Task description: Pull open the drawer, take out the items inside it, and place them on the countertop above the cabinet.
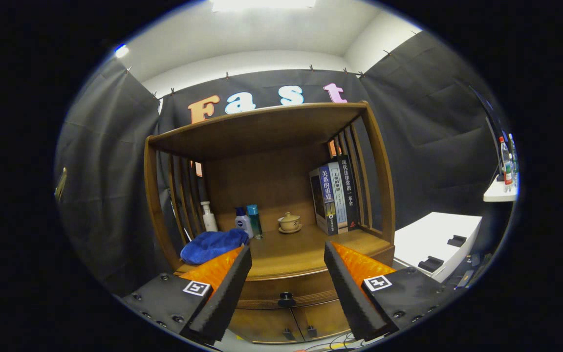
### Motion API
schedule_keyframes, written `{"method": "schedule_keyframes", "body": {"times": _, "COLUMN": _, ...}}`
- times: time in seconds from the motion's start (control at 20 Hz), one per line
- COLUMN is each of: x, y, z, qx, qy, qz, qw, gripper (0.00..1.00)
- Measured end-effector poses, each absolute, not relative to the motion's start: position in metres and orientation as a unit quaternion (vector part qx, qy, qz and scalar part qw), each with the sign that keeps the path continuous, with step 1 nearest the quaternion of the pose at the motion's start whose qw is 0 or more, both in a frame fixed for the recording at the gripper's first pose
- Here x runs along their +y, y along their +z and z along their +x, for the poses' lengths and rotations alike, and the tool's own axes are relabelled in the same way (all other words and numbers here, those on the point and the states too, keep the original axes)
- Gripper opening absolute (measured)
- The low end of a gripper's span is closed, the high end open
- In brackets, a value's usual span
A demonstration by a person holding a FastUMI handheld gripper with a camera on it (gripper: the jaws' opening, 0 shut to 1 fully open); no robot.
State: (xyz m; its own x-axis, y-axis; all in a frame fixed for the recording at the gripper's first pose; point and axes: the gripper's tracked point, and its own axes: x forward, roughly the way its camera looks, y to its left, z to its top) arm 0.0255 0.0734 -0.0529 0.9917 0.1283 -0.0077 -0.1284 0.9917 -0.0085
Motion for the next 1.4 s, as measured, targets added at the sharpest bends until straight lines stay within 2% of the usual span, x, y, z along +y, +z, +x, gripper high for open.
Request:
{"method": "schedule_keyframes", "body": {"times": 0.6, "x": 0.067, "y": -0.178, "z": 0.097, "qx": 0.059, "qy": 0.072, "qz": -0.047, "qw": 0.995, "gripper": 0.98}}
{"method": "schedule_keyframes", "body": {"times": 1.1, "x": 0.062, "y": -0.253, "z": 0.110, "qx": 0.110, "qy": 0.085, "qz": -0.078, "qw": 0.987, "gripper": 0.99}}
{"method": "schedule_keyframes", "body": {"times": 1.4, "x": 0.068, "y": -0.278, "z": 0.119, "qx": 0.132, "qy": 0.099, "qz": -0.060, "qw": 0.985, "gripper": 0.82}}
